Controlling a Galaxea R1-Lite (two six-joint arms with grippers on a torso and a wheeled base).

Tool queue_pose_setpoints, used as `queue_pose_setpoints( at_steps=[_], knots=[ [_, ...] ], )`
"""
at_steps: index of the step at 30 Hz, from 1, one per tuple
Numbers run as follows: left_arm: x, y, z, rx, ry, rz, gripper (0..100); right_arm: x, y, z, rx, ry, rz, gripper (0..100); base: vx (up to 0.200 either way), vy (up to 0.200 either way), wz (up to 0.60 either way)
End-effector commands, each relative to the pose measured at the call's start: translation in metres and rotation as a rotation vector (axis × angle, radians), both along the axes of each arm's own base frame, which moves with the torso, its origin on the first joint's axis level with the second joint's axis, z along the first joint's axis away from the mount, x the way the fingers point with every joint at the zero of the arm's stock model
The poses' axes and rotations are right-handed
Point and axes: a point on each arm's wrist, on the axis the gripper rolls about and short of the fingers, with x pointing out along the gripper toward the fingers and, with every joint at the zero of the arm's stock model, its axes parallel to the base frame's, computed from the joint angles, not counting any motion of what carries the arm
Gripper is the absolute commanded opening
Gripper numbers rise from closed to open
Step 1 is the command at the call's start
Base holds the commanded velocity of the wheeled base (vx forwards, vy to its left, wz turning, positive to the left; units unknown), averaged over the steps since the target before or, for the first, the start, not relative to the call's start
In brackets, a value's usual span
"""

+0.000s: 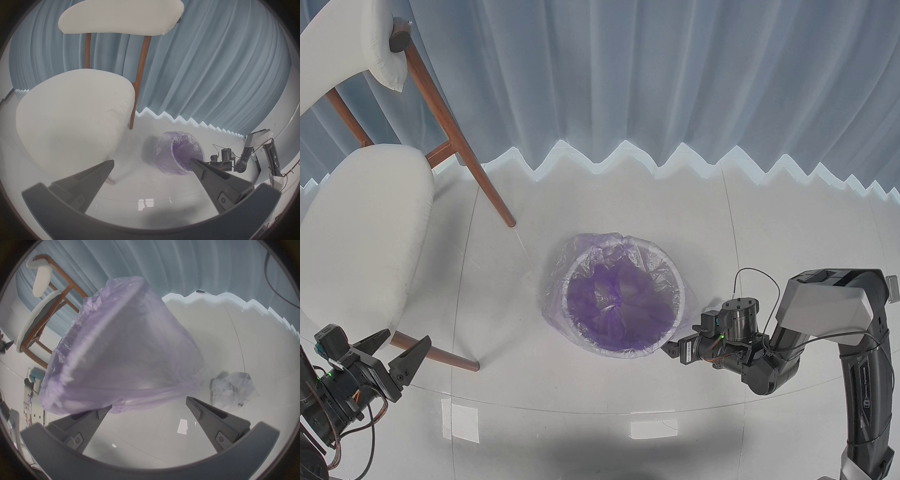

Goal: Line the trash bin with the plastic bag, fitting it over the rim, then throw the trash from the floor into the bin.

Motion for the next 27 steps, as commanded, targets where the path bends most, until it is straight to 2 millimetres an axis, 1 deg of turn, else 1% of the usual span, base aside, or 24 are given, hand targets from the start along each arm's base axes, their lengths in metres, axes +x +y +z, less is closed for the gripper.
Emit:
queue_pose_setpoints(
  at_steps=[1,2,3,6,10,13,23,25,26,27],
  knots=[
    [0.0,0.0,-0.006,0.004,0.035,0.0,100,0.007,0.003,-0.011,0.007,0.005,-0.004,100,0.0,0.0,0.0],
    [0.0,0.0,-0.006,0.004,0.035,0.0,100,0.007,0.003,-0.011,0.007,0.005,-0.004,100,0.0,0.0,0.0],
    [0.0,0.0,-0.006,0.004,0.035,-0.002,100,0.009,0.004,-0.02,0.002,0.015,-0.006,100,0.0,0.0,0.0],
    [0.0,0.0,-0.006,0.004,0.035,0.0,100,0.012,0.004,-0.033,-0.014,0.025,-0.02,100,0.0,0.0,0.0],
    [0.0,0.0,-0.006,0.004,0.035,0.001,100,0.014,0.005,-0.035,-0.035,0.07,-0.021,100,0.0,0.0,0.0],
    [0.0,0.0,-0.007,0.006,0.036,0.001,100,0.016,0.006,-0.031,-0.054,0.105,-0.024,100,0.0,0.0,0.0],
    [-0.001,0.002,-0.006,0.036,0.023,0.009,100,0.018,0.006,-0.029,-0.092,0.163,-0.05,100,0.0,0.0,0.0],
    [-0.001,0.002,-0.005,0.043,0.01,0.009,100,0.009,0.003,-0.026,-0.095,0.17,-0.047,100,0.0,0.0,0.0],
    [-0.002,0.002,-0.004,0.044,0.005,0.009,100,0.001,0.001,-0.016,-0.091,0.163,-0.045,100,0.0,0.0,0.0],
    [-0.002,0.002,-0.004,0.044,0.005,0.009,100,0.0,0.001,-0.014,-0.09,0.162,-0.044,100,0.0,0.0,0.0]
  ],
)
